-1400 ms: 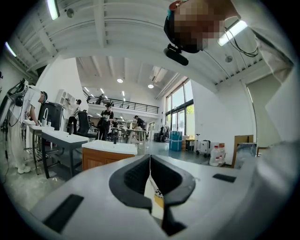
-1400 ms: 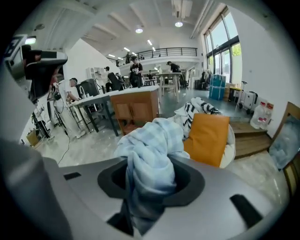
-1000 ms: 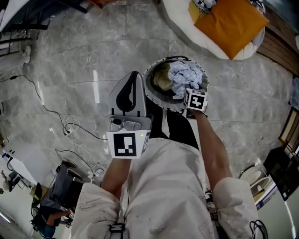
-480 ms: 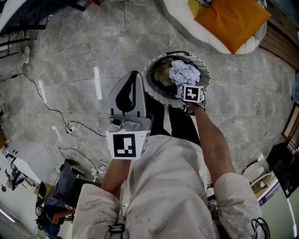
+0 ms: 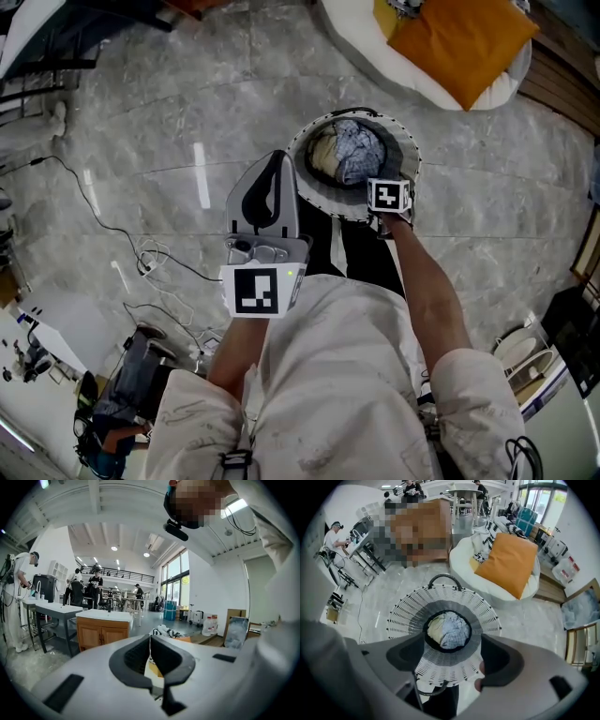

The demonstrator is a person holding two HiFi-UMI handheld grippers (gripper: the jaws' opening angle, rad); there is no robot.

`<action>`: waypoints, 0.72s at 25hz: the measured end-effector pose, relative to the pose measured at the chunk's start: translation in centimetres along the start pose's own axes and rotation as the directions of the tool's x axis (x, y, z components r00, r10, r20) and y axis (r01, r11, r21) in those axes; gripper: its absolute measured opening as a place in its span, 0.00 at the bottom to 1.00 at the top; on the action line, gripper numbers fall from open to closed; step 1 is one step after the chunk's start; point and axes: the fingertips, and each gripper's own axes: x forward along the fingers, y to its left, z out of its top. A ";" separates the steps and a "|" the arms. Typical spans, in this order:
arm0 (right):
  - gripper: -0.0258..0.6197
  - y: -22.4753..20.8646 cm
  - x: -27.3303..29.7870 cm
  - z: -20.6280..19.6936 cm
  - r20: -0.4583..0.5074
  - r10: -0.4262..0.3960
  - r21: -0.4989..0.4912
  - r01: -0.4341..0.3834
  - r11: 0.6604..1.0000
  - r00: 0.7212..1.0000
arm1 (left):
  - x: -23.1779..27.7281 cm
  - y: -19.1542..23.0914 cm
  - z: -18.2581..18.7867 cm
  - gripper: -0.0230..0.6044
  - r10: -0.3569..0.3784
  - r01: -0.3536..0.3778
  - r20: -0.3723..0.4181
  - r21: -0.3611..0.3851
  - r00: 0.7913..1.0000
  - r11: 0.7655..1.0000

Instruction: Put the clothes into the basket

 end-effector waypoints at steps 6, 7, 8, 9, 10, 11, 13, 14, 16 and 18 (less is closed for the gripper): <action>0.58 -0.4 -0.7 -1.3 0.012 0.005 -0.037 -0.005 0.999 1.000 | -0.4 -1.7 0.7 0.05 -0.016 0.016 0.026 0.005 1.000 1.000; 0.58 -0.3 -0.9 -1.6 0.017 0.015 -0.047 -0.014 0.999 1.000 | -0.6 -2.1 0.7 0.05 -0.020 0.020 0.032 0.011 0.999 1.000; 0.58 -0.2 -1.3 -1.8 0.022 0.023 -0.056 -0.022 0.998 0.999 | -0.8 -2.4 0.8 0.05 -0.021 0.020 0.038 0.017 0.999 1.000; 0.57 -0.2 -1.6 -2.0 0.027 0.029 -0.062 -0.027 0.998 0.999 | -1.1 -2.7 0.8 0.05 -0.018 0.017 0.042 0.021 0.999 1.000; 0.57 -0.3 -2.0 -2.2 0.036 0.031 -0.065 -0.028 0.997 0.999 | -1.3 -3.0 0.8 0.05 -0.014 0.012 0.045 0.024 0.999 1.000; 0.57 -0.5 -2.4 -2.4 0.050 0.032 -0.066 -0.029 0.997 0.998 | -1.7 -3.3 0.7 0.05 -0.008 0.007 0.046 0.026 0.999 1.000; 0.57 -0.6 -3.7 -2.4 0.095 0.051 -0.059 -0.045 0.997 0.994 | -2.3 -4.0 0.5 0.05 0.001 -0.002 0.044 0.032 0.999 0.999; 0.57 -0.6 -4.6 -2.2 0.120 0.064 -0.056 -0.057 0.997 0.991 | -2.5 -4.3 0.5 0.05 0.004 -0.005 0.045 0.033 0.999 0.999; 0.57 -0.4 -6.6 -1.8 0.170 0.092 -0.065 -0.082 0.995 0.981 | -3.1 -5.1 0.5 0.05 0.006 -0.008 0.046 0.034 0.999 0.999; 0.57 -0.1 -8.4 -1.5 0.218 0.124 -0.104 -0.103 0.989 0.968 | -3.7 -5.8 0.6 0.05 0.005 -0.007 0.045 0.041 0.999 0.999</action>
